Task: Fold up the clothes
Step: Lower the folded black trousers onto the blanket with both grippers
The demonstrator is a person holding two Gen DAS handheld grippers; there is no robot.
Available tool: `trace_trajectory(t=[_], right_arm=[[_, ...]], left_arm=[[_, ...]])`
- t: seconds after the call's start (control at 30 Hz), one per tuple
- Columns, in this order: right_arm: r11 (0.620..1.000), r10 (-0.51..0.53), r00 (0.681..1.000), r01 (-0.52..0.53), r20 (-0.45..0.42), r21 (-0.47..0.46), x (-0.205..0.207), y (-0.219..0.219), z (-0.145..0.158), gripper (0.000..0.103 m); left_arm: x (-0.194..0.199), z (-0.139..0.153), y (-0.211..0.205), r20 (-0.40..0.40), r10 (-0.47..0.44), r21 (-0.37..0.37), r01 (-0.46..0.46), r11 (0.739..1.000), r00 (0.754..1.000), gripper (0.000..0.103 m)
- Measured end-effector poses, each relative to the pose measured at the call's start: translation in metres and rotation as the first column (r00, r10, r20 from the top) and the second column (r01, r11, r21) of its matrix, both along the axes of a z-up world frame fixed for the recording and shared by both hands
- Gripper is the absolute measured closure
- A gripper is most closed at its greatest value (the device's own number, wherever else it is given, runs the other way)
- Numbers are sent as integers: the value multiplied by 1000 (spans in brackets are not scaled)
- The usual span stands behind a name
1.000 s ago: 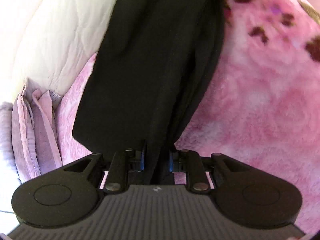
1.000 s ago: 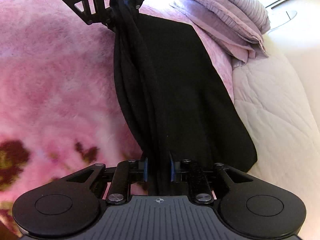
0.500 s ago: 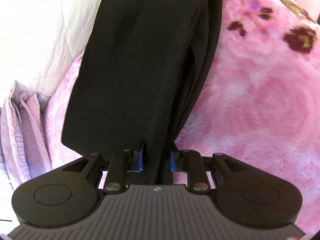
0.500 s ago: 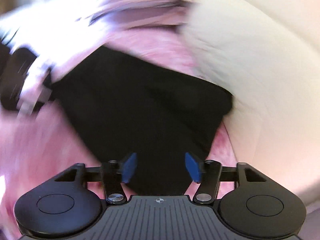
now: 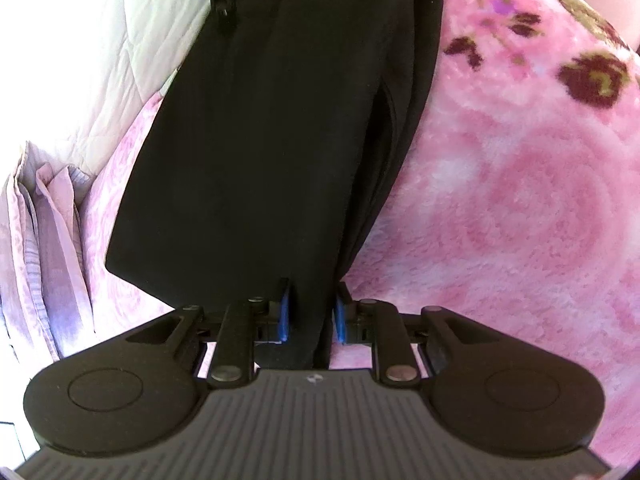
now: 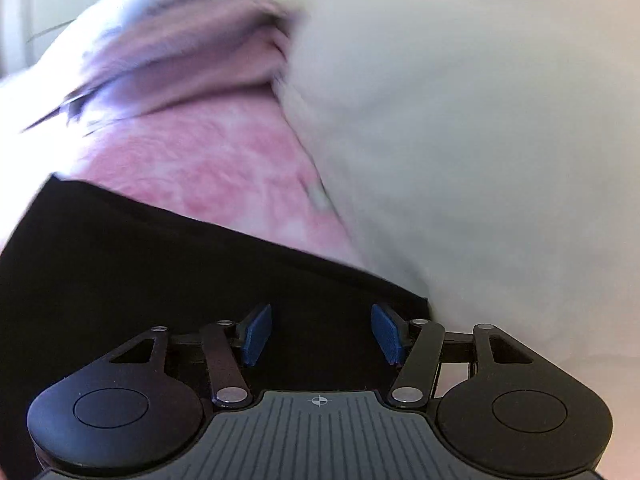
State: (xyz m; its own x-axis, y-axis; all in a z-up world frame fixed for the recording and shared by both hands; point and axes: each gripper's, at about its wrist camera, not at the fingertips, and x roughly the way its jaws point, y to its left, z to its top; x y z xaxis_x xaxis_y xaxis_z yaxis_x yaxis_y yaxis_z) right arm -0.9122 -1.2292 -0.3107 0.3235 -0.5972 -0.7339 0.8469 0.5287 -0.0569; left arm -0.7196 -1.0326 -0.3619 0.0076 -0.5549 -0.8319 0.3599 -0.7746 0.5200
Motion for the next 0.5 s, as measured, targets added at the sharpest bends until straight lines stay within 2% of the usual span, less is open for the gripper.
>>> trace_trajectory(t=[0.03,0.13,0.27,0.33,0.37,0.47,0.5], right_arm=[[999,-22,999,21,25,39,-1,-11,-6,45],[998,-61,995,58,83,38,-2,-18,9,44],[986,-159,975,163,155,-19,-24,8,39,44],[972,-231,958,235,167,-2,-35,15,40,44],[964,-264,949,266,172,10,-40,18,39,44],[951,-308,937,297,166,88,-43,8,24,45],[955,-294,942,282,160,92,-42,3,19,45]], left_arm=[[0,1,0,-2,3,2,-3,1000,1000,85],[4,9,-4,-32,22,29,-21,999,999,84],[19,35,-3,-129,72,60,-65,996,989,83],[18,52,20,-171,78,46,-71,996,982,83],[24,57,13,-190,86,42,-79,996,978,83],[31,71,8,-220,123,14,-123,992,968,83],[32,75,7,-219,133,2,-136,991,967,83]])
